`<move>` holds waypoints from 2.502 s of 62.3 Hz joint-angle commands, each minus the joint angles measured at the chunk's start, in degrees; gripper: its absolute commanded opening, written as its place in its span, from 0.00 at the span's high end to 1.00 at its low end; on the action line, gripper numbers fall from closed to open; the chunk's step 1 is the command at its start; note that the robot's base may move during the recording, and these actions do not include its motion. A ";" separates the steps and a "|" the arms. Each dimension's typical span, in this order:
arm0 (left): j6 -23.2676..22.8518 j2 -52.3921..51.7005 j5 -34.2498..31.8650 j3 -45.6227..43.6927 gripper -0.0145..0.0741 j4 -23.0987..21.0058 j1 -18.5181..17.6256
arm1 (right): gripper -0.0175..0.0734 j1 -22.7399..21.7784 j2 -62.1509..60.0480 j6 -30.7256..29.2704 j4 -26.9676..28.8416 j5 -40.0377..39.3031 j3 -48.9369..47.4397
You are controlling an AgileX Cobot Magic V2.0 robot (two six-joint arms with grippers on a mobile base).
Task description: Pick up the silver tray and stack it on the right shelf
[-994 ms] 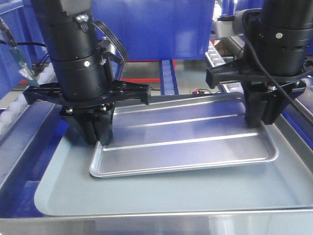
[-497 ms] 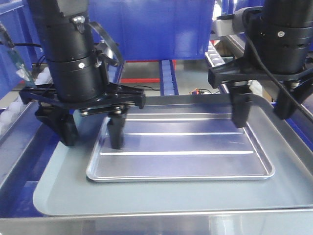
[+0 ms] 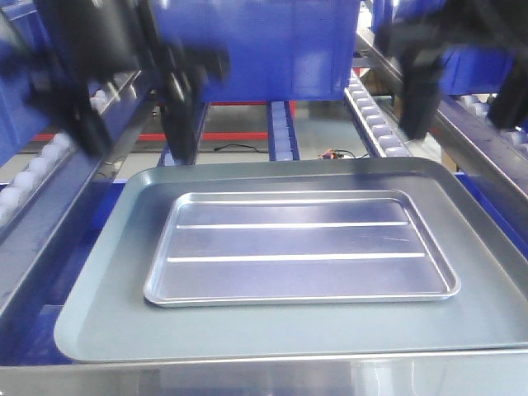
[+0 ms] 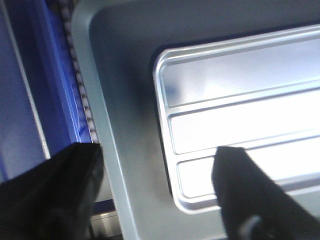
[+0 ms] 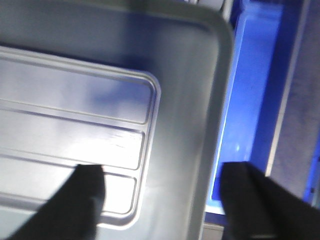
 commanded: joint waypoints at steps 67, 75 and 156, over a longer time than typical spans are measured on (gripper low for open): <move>-0.13 -55.78 -26.88 35.18 0.95 7.47 -11.90 | 0.75 3.79 -58.59 -1.17 -6.50 -25.79 33.19; -0.13 -55.78 -26.88 35.18 0.95 7.47 -11.90 | 0.75 3.79 -58.58 -1.12 -6.45 -25.11 33.19; -0.13 -81.14 -55.18 66.76 0.95 2.96 10.93 | 0.75 3.79 -58.58 -1.12 -6.45 -24.45 33.19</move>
